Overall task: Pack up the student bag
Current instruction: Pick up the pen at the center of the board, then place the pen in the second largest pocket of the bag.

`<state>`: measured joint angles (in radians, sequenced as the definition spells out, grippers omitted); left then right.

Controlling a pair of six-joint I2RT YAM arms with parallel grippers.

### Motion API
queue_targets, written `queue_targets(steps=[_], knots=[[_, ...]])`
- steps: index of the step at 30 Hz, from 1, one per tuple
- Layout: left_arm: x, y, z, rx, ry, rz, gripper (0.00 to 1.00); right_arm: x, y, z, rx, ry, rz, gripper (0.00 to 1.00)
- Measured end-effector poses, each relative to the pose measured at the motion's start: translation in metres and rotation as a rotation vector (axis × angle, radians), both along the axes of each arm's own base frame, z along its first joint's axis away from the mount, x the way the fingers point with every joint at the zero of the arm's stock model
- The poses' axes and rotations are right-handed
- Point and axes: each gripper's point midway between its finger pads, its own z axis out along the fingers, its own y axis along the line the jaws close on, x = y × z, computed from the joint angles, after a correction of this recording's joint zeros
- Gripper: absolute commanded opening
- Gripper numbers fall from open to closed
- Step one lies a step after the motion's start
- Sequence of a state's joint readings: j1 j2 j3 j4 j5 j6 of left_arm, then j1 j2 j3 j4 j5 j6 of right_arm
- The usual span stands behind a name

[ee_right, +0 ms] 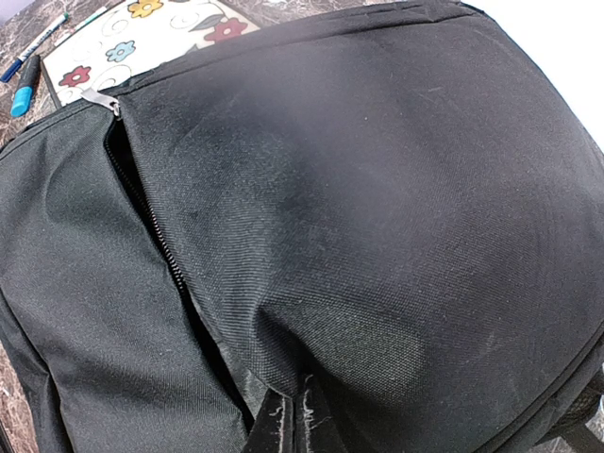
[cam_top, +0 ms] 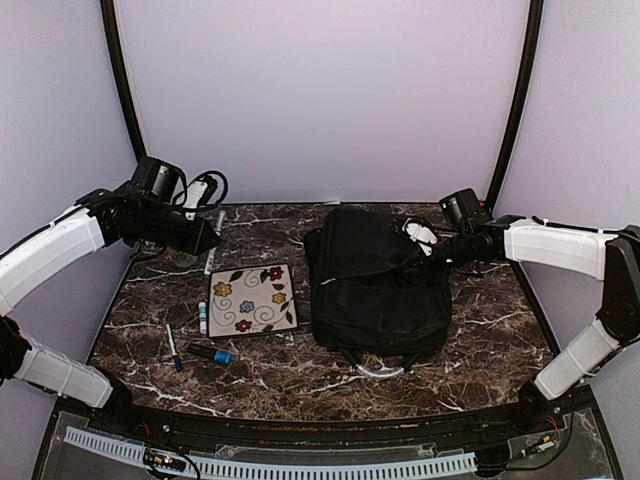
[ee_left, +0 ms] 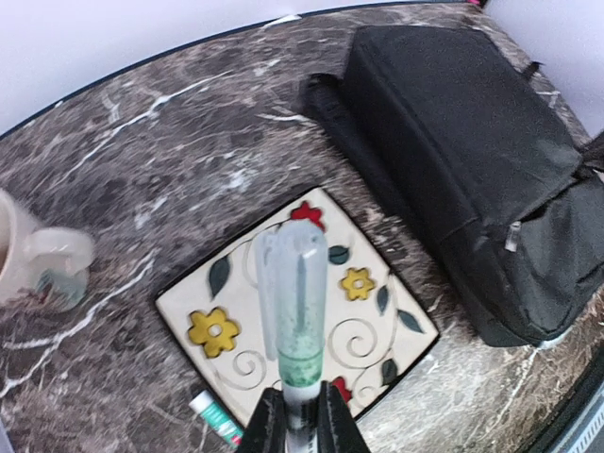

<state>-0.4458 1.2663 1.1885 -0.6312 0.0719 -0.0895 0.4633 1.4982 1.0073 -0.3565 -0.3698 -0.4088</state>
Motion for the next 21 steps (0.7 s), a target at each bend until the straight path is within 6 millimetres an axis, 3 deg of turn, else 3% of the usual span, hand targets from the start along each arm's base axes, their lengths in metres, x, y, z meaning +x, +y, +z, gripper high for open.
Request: queue_targets(steps=[4, 8, 10, 14, 21], knots=[[-0.013, -0.062, 0.000, -0.044, -0.039, -0.186, 0.01, 0.000, 0.000, 0.002, 0.006, -0.002, -0.004, 0.00], [-0.043, -0.136, 0.007, -0.063, -0.143, -0.426, 0.01, 0.000, 0.000, 0.007, 0.011, -0.012, -0.010, 0.00], [-0.056, -0.162, 0.013, -0.082, -0.194, -0.521, 0.01, 0.000, -0.001, 0.010, 0.016, -0.017, -0.015, 0.00], [-0.065, -0.202, 0.012, -0.075, -0.277, -0.658, 0.01, 0.000, -0.001, 0.016, 0.021, -0.019, -0.017, 0.00], [-0.069, -0.271, -0.014, 0.058, -0.372, -0.853, 0.01, 0.004, 0.000, 0.044, 0.011, -0.027, -0.008, 0.00]])
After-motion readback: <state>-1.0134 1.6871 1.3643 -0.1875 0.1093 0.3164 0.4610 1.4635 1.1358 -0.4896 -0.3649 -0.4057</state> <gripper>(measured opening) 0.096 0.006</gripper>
